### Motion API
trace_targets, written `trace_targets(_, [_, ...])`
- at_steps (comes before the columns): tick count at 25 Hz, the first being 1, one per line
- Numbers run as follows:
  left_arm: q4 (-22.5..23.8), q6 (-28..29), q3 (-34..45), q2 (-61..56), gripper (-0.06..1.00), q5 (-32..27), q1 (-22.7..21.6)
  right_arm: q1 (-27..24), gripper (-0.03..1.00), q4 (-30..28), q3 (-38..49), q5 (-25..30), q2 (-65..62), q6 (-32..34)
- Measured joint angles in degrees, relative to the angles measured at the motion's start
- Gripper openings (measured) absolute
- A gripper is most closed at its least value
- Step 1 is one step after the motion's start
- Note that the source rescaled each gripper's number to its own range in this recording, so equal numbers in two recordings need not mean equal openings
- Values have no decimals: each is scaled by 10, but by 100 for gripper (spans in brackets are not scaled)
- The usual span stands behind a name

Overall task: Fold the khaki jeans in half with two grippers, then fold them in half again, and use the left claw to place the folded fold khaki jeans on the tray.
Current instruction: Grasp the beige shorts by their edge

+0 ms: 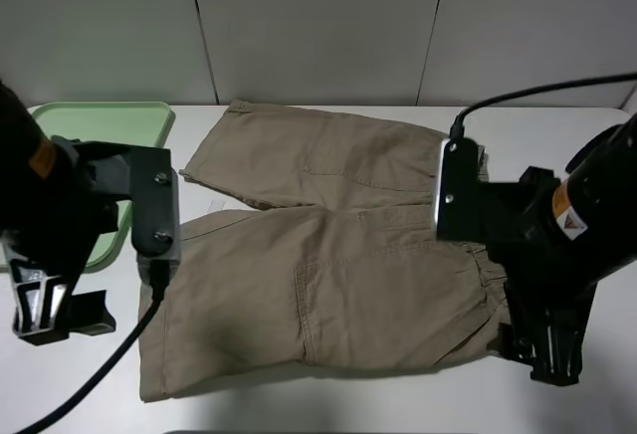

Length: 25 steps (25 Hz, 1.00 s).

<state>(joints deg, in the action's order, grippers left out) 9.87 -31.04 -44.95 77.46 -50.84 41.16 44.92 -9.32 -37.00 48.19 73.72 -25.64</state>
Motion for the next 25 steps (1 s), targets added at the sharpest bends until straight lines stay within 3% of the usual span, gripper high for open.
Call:
trace_targets(6, [-11,-28,0,75,92,42,0,0,100,-22,87,-99,62,-78])
trace_targets(14, [-12,-60,0,123,91,62,0,0,100,-107,92,-176,147,-90])
trace_targets(20, [-13,-76,0,126,91,89,0,-23,100,-175,92,-194,217,-90])
trace_targets(25, [-13,-78,0,127,91,120,0,-45,100,-187,91,-204,239,-91])
